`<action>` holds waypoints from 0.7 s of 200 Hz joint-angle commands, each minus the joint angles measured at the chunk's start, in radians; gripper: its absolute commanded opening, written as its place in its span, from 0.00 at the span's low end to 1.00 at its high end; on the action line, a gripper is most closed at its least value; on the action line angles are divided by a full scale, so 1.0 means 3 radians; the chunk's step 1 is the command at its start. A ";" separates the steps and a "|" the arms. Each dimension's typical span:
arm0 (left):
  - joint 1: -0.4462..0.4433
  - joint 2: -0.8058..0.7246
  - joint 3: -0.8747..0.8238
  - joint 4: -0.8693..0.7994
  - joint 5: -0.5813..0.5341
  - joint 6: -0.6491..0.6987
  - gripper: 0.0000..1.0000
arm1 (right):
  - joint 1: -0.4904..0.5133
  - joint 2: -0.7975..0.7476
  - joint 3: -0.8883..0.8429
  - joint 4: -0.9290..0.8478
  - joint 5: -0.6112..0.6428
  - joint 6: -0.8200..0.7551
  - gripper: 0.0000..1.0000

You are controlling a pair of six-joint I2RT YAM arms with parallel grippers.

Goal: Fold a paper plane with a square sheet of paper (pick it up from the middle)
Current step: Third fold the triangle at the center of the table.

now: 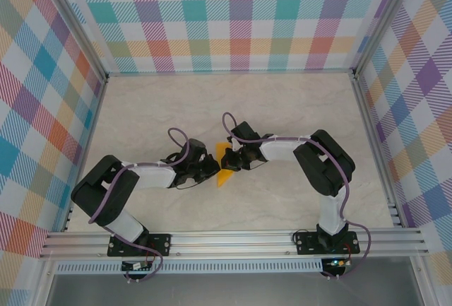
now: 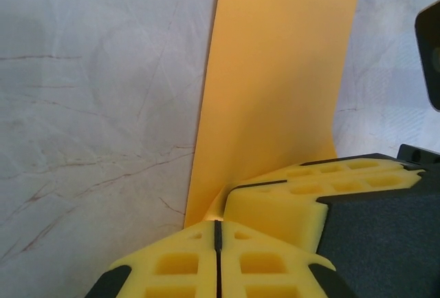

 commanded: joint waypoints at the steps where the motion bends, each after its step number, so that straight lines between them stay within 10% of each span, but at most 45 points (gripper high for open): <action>1: 0.0042 0.0075 0.0088 -0.0122 -0.0135 0.0100 0.06 | -0.0022 0.0000 -0.0074 -0.0108 0.0044 0.0026 0.00; 140: 0.0037 0.0172 0.0135 -0.0595 -0.0256 0.0245 0.03 | -0.0048 -0.0688 -0.0539 0.0240 -0.0101 0.0122 0.00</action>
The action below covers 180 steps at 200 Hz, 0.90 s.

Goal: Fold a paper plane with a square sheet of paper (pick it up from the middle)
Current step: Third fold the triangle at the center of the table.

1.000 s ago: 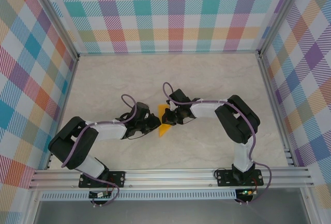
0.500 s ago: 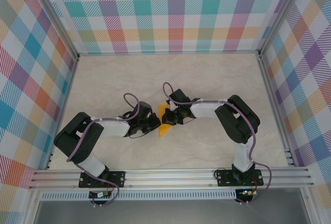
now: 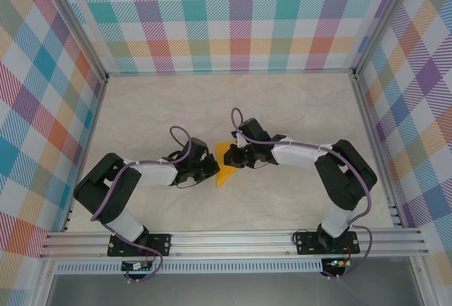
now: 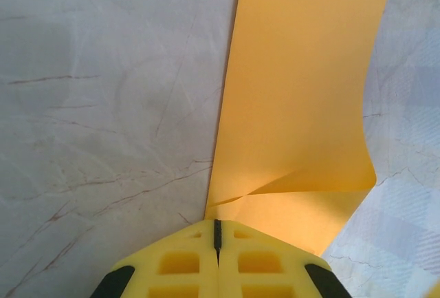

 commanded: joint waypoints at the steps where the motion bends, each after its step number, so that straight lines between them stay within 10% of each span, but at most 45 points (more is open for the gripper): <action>1: 0.0030 0.0093 0.0027 -0.0397 -0.0167 0.0094 0.03 | -0.0023 0.0022 -0.0192 0.0146 -0.0094 0.0071 0.00; 180: 0.0025 0.0128 0.0148 -0.0738 -0.0322 0.0181 0.03 | -0.0129 0.0263 -0.0325 0.0400 -0.0101 0.0171 0.00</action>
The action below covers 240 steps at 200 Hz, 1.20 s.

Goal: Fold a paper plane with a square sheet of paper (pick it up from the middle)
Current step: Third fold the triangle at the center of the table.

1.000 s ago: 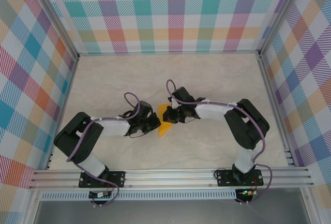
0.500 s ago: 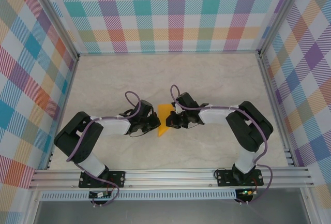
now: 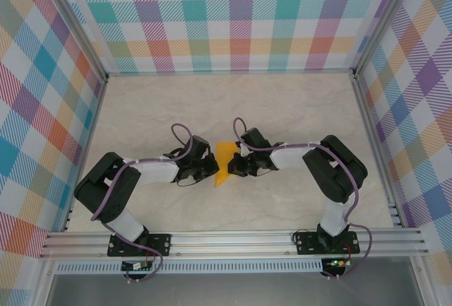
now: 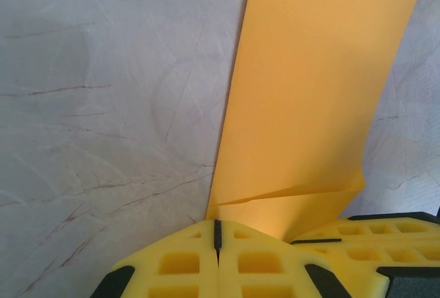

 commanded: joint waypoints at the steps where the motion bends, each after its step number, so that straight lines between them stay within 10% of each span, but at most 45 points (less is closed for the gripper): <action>1: 0.0026 0.0111 -0.0023 -0.0403 -0.0238 0.0081 0.03 | -0.0062 -0.0096 -0.0039 0.0026 -0.0015 0.0020 0.00; 240: 0.0007 0.0149 0.0024 -0.0440 -0.0238 0.0114 0.03 | -0.0437 0.0064 0.0160 -0.0233 0.0184 -0.0014 0.00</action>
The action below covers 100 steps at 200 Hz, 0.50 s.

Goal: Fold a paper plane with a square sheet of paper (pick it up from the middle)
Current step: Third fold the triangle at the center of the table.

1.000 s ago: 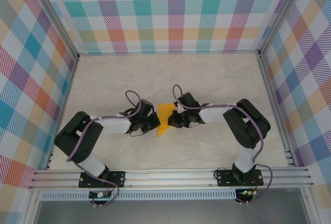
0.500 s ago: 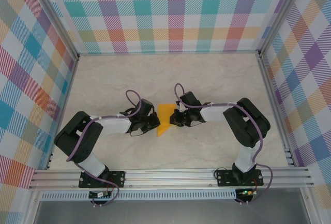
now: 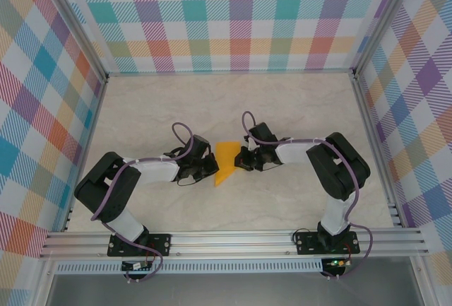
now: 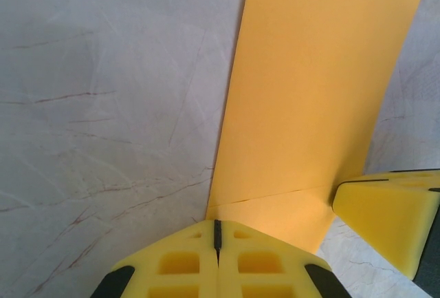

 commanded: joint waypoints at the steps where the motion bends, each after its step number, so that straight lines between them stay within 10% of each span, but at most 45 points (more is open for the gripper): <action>1: 0.0009 0.0135 -0.0020 -0.0357 -0.0200 0.0043 0.03 | -0.0123 0.0054 0.0101 -0.0105 0.0161 0.0000 0.00; 100: -0.0012 0.0177 -0.0025 -0.0294 -0.0189 0.0016 0.03 | -0.0156 -0.0495 -0.0037 -0.0248 0.0462 0.0014 0.00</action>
